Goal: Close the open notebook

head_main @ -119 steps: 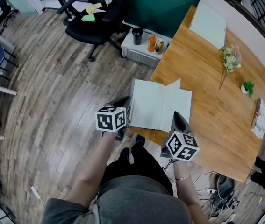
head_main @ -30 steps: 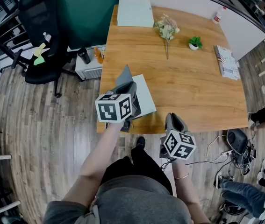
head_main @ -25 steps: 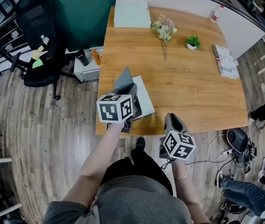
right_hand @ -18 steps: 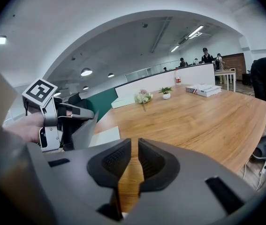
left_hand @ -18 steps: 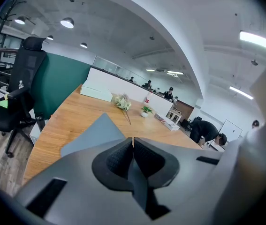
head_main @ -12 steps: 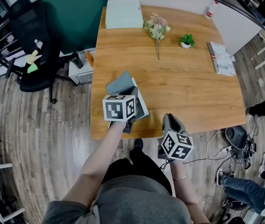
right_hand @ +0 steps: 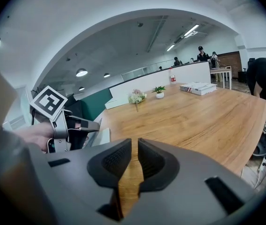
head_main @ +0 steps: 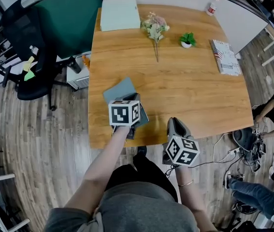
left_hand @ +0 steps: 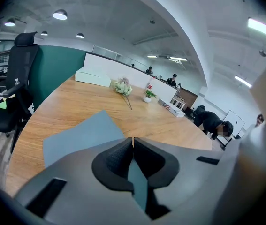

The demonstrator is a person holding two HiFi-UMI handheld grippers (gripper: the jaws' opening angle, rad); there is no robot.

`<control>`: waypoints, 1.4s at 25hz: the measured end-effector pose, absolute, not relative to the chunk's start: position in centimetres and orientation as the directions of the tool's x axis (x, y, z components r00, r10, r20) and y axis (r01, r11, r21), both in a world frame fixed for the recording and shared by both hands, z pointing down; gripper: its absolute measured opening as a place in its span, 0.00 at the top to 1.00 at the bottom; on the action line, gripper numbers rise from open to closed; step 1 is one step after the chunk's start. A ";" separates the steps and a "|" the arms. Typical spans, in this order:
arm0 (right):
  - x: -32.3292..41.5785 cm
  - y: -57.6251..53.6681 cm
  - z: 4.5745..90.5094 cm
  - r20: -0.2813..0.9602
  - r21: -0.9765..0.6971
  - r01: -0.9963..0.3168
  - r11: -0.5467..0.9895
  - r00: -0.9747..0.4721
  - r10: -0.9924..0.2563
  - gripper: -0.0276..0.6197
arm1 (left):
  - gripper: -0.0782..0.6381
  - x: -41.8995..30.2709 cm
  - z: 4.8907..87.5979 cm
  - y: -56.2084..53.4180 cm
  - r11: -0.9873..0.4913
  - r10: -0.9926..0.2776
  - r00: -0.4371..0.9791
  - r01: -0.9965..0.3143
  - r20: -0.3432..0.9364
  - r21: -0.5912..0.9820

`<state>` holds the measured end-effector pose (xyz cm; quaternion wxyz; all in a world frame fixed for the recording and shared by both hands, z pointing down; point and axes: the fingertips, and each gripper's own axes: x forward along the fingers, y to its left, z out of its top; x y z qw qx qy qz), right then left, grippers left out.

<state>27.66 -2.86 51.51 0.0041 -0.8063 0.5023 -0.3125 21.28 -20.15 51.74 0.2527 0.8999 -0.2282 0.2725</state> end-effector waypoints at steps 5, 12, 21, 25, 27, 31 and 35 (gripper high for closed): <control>28.4 -2.8 51.9 0.508 -0.326 -0.800 -0.504 0.301 -0.807 0.88 | 0.85 21.8 53.3 -20.1 -0.771 -0.269 0.716 -0.561 0.645 0.302; 29.3 -2.9 52.3 0.517 -0.334 -0.794 -0.508 0.297 -0.803 0.88 | 0.85 22.3 54.8 -20.3 -0.756 -0.268 0.687 -0.584 0.676 0.295; 29.9 -3.4 52.7 0.522 -0.345 -0.791 -0.505 0.286 -0.804 0.89 | 0.85 22.4 56.2 -20.3 -0.762 -0.266 0.649 -0.594 0.713 0.256; 30.1 -3.5 52.8 0.523 -0.345 -0.794 -0.501 0.281 -0.805 0.89 | 0.85 22.4 56.8 -20.3 -0.758 -0.263 0.633 -0.602 0.728 0.251; 30.2 -3.6 52.7 0.522 -0.346 -0.794 -0.500 0.280 -0.806 0.89 | 0.85 22.5 57.0 -20.3 -0.758 -0.265 0.624 -0.607 0.735 0.241; 30.4 -3.5 52.6 0.520 -0.349 -0.793 -0.499 0.279 -0.807 0.89 | 0.85 22.6 57.1 -20.1 -0.761 -0.270 0.608 -0.610 0.746 0.222; 30.5 -3.7 52.6 0.516 -0.352 -0.796 -0.492 0.274 -0.812 0.89 | 0.85 22.7 57.3 -20.1 -0.763 -0.268 0.605 -0.609 0.750 0.218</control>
